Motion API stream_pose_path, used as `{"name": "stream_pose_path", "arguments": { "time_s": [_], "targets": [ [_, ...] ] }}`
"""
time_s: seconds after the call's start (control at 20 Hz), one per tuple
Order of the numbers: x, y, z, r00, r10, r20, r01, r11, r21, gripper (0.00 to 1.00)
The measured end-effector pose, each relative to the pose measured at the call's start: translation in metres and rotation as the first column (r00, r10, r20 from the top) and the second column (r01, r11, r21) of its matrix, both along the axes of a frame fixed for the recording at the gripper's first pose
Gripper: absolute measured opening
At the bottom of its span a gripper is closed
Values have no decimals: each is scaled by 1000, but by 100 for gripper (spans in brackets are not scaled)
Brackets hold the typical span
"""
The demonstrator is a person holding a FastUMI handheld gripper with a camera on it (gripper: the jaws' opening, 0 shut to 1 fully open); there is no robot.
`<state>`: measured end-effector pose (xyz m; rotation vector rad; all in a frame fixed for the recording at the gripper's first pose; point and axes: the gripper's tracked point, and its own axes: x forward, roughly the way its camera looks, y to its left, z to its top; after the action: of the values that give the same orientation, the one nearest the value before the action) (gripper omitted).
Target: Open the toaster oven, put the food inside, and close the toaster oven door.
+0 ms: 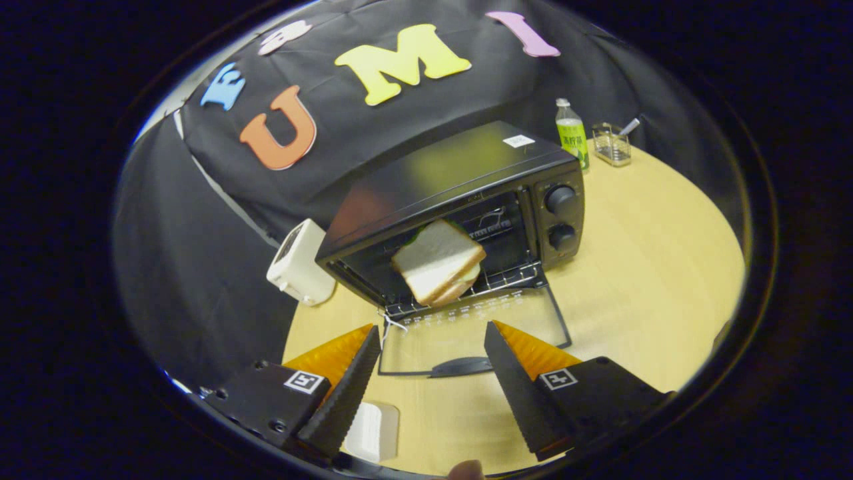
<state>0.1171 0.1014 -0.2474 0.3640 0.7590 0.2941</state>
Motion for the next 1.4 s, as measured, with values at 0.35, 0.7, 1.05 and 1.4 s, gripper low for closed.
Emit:
{"name": "stream_pose_path", "arguments": {
  "time_s": [0.35, 0.7, 1.05, 1.4],
  "targets": [
    [-53, 0, -37, 996, 65, -54, -72, 987, -141, 100],
    [-50, 15, -100, 989, 80, -121, -109, 962, -250, 100],
    [-38, 19, -138, 985, 46, -168, -93, 953, -287, 100],
    [-19, 23, -155, 986, 16, -168, -72, 940, -333, 100]
  ]
}}
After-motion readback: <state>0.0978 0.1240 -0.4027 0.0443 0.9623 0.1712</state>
